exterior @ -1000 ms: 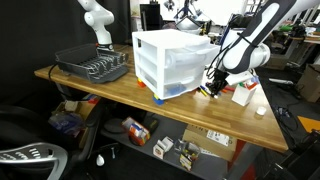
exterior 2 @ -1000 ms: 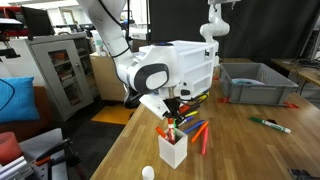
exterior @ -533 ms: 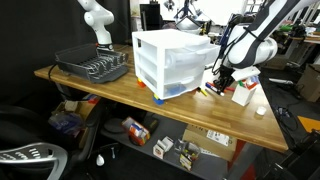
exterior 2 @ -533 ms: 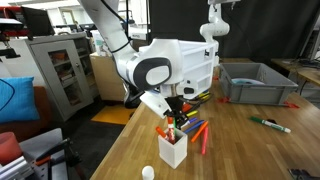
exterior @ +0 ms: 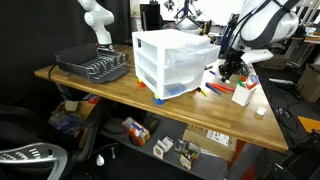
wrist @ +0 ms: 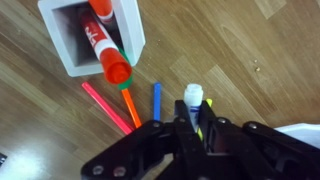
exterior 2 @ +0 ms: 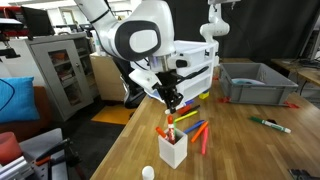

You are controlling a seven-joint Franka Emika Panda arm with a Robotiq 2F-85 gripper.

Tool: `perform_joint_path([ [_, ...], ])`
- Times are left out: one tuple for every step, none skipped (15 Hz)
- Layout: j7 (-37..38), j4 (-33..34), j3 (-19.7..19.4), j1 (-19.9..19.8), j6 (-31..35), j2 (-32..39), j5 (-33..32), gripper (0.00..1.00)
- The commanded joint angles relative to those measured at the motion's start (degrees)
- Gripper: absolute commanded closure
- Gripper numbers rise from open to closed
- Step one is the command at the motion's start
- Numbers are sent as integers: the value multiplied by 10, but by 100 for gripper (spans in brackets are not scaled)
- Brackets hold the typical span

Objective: Put the marker inside the stationary holder

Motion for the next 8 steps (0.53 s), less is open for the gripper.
perform_joint_path([
  [43,-33,-34,25,-57,-70,-47,96],
  [56,-39,-38,28,-78,-92,-66,96],
  [77,-43,-43,32,-105,-116,-94,96],
  [97,-46,-43,32,-138,-140,-120,96],
  [115,-49,-37,29,-171,-167,-141,96],
  [125,-51,-28,24,-203,-190,-151,96],
  [129,-53,-18,20,-243,-215,-155,96],
  [131,-52,-9,18,-278,-236,-155,96],
])
